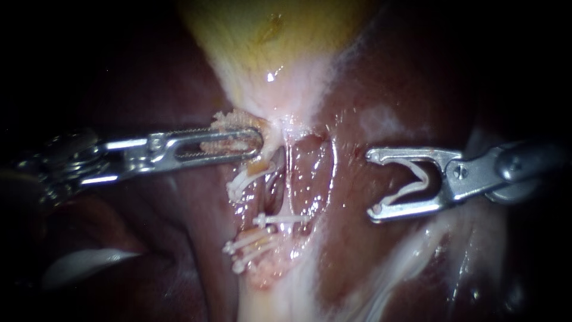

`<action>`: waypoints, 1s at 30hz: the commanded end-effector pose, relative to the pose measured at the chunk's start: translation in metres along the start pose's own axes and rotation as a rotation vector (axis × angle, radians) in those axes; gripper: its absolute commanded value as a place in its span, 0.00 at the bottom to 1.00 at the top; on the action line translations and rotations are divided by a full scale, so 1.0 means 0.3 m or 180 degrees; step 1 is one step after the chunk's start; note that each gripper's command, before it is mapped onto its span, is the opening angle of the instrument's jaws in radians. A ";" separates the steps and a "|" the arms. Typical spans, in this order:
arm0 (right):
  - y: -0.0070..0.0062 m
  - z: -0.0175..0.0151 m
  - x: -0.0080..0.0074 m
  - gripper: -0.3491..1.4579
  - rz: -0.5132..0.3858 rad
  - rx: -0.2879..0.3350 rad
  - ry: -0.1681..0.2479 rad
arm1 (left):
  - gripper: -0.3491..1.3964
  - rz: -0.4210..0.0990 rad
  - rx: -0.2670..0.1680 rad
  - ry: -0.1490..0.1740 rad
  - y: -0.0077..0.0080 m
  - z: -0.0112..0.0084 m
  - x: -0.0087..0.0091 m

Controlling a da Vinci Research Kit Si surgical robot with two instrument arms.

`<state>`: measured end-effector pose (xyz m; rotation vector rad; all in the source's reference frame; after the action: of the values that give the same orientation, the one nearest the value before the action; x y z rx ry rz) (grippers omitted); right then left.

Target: Clipping second clip right tube

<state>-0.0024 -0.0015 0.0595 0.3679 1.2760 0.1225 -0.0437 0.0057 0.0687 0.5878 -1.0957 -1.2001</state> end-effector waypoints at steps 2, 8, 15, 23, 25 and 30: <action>0.0000 0.000 0.0001 0.47 0.0000 -0.0001 0.0001 | 0.17 -0.0001 0.0003 0.0004 0.0001 -0.0007 -0.0003; -0.0001 0.000 0.0001 0.47 0.0001 -0.0001 0.0001 | 0.17 -0.0020 0.0011 0.0022 0.0003 -0.0089 -0.0047; -0.0002 0.001 0.0003 0.47 0.0001 -0.0003 0.0000 | 0.17 -0.0078 -0.0053 -0.0074 -0.0020 -0.0233 -0.0135; -0.0002 0.001 0.0004 0.47 0.0001 -0.0004 0.0000 | 0.17 -0.0078 -0.0068 -0.0143 -0.0041 -0.0308 -0.0174; -0.0002 0.001 0.0005 0.47 0.0002 -0.0006 0.0000 | 0.17 -0.0077 -0.0069 -0.0143 -0.0041 -0.0308 -0.0173; -0.0005 0.004 0.0008 0.47 0.0020 -0.0022 -0.0003 | 0.18 -0.0077 -0.0070 -0.0144 -0.0042 -0.0309 -0.0172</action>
<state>-0.0009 -0.0017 0.0595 0.3687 1.2740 0.1361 -0.0358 0.0086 0.0621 0.5617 -1.1159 -1.2500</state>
